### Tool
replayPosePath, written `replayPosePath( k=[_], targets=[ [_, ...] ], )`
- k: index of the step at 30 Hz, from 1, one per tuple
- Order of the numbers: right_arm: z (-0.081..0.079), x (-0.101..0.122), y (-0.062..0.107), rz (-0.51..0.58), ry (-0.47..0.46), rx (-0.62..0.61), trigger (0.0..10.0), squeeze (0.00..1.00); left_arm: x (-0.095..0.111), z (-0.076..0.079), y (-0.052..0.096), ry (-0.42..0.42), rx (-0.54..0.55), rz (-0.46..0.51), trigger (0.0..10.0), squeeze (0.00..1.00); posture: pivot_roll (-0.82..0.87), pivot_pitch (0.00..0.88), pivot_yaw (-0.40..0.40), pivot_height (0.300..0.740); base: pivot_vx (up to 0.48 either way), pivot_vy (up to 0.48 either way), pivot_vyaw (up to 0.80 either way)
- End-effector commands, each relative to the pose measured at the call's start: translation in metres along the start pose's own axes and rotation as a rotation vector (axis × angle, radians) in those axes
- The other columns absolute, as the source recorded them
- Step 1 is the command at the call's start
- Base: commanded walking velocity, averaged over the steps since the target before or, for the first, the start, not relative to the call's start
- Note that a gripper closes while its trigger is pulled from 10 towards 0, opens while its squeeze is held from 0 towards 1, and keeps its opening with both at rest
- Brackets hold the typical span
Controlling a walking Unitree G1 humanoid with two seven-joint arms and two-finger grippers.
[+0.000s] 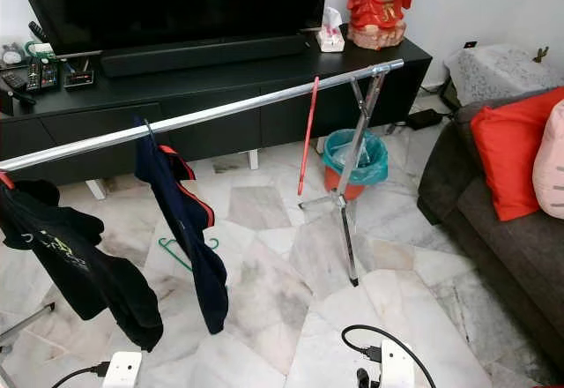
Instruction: Hang hanger
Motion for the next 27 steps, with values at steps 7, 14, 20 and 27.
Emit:
replayPosePath(
  k=[7, 14, 20, 27],
  targets=[
    [-0.0021, -0.0033, 0.0002, -0.013, -0.021, 0.002, 10.0, 0.0, -0.0051, -0.0106, 0.0016, 0.006, 0.017, -0.03, 10.0, 0.0, -0.04, 0.052, -0.022, 0.74, 0.0, 0.0, 0.0],
    [-0.0017, -0.0042, 0.0004, -0.017, -0.024, 0.001, 10.0, 0.0, -0.0062, -0.0132, 0.0021, 0.006, 0.024, -0.035, 10.0, 0.0, -0.03, 0.05, -0.025, 0.74, 0.0, 0.0, 0.0],
    [-0.0029, -0.0047, 0.0004, -0.019, -0.02, 0.006, 10.0, 0.0, -0.009, -0.0113, 0.0023, 0.005, 0.023, -0.044, 10.0, 0.0, -0.03, 0.039, -0.028, 0.74, 0.0, 0.0, 0.0],
    [-0.003, -0.0051, 0.0005, -0.02, -0.021, 0.009, 10.0, 0.0, -0.0092, -0.0092, 0.0021, 0.001, 0.016, -0.044, 10.0, 0.0, -0.03, 0.031, -0.023, 0.74, 0.0, 0.0, 0.0]
  ],
)
Point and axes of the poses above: a point about 5 cm out from each wrist's last joint towards the gripper, its own y axis pointing back from the gripper into the wrist, its own x axis along the axis of the wrist's last joint, z = x × y, the point moved 2 cm from there along -y, pointing out of the wrist towards the gripper, and after that the axes turned 7 degrees about y, right-handed, at the moved point
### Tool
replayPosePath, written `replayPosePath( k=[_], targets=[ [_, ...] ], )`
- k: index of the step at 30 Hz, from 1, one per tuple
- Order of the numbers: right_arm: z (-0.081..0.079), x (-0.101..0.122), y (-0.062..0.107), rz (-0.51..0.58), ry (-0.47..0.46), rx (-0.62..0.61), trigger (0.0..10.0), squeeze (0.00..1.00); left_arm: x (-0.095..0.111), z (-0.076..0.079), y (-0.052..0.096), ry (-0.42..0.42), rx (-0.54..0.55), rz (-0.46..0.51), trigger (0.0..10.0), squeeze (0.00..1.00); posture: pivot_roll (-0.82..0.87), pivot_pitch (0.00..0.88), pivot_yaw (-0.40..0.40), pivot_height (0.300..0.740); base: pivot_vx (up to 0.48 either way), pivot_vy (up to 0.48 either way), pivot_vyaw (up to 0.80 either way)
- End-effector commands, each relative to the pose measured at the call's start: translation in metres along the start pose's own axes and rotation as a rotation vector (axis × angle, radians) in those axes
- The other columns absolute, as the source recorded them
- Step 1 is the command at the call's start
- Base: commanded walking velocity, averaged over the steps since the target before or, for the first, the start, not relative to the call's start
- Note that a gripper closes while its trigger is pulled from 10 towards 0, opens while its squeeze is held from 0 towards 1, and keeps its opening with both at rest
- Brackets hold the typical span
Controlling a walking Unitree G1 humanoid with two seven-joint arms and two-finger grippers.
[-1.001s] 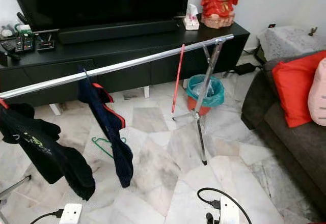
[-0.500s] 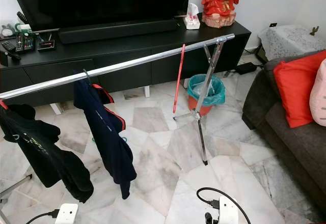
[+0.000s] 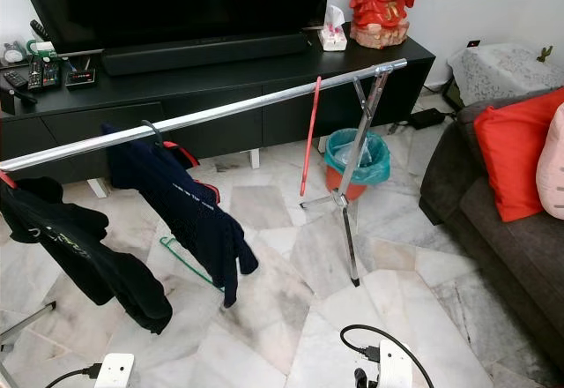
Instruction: Hang hanger
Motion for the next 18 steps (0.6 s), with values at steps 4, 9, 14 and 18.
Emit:
replayPosePath(
  k=[4, 9, 14, 18],
  targets=[
    [0.0004, -0.0055, 0.0007, -0.02, -0.012, 0.0, 10.0, 0.0, -0.0077, 0.0025, 0.0008, -0.008, -0.008, -0.031, 10.0, 0.0, -0.04, 0.031, -0.023, 0.74, 0.0, 0.0, 0.0],
    [0.0004, -0.0059, 0.0008, -0.021, -0.011, 0.0, 10.0, 0.0, -0.0061, 0.0042, 0.0003, -0.009, -0.01, -0.025, 10.0, 0.0, -0.04, 0.04, -0.024, 0.74, 0.0, 0.0, 0.0],
    [0.0007, -0.0054, 0.0007, -0.021, -0.01, 0.0, 10.0, 0.0, -0.0034, 0.0062, -0.0003, -0.006, -0.014, -0.017, 10.0, 0.0, -0.04, 0.045, -0.026, 0.74, 0.0, 0.0, 0.0],
    [0.0014, -0.0057, 0.0008, -0.023, -0.009, 0.0, 10.0, 0.0, -0.0035, 0.007, -0.0004, -0.002, -0.015, -0.017, 10.0, 0.0, -0.03, 0.048, -0.028, 0.74, 0.0, 0.0, 0.0]
  ],
)
Point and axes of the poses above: a point about 5 cm out from each wrist's last joint towards the gripper, its own y axis pointing back from the gripper into the wrist, its own x axis along the axis of the wrist's last joint, z = x × y, the point moved 2 cm from there along -y, pointing out of the wrist towards the gripper, and after that the axes turned 7 degrees about y, right-handed, at the moved point
